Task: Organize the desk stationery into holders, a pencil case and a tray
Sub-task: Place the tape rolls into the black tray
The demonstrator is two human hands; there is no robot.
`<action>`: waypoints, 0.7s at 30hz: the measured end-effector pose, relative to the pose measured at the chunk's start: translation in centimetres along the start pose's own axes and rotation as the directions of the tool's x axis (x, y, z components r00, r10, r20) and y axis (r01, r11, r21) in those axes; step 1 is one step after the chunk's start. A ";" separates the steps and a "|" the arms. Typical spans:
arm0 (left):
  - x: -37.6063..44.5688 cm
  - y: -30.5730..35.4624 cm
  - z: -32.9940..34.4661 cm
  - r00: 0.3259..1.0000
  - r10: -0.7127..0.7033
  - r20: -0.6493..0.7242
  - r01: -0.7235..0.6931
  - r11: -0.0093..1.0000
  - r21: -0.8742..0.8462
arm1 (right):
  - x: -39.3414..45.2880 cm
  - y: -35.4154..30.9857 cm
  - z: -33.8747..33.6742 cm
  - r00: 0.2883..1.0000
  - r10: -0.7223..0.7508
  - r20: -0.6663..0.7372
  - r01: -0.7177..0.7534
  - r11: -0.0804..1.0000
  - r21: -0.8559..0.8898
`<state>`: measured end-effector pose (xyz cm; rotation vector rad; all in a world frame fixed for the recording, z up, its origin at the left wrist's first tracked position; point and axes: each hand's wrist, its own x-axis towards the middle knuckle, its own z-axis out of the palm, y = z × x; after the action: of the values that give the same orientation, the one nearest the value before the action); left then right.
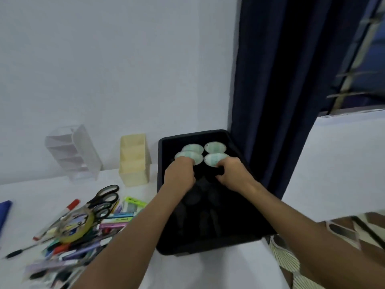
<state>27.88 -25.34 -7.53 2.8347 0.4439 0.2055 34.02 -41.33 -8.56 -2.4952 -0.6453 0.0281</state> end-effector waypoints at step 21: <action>0.5 -0.1 6.9 0.998 0.061 -0.013 -0.062 0.995 -0.083 | 1.5 3.0 4.7 0.986 0.126 0.108 -0.112 0.986 -0.126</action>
<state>29.53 -26.73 -14.16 2.7687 0.3417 0.2459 36.01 -40.44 -13.93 -2.6610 -0.5585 0.1850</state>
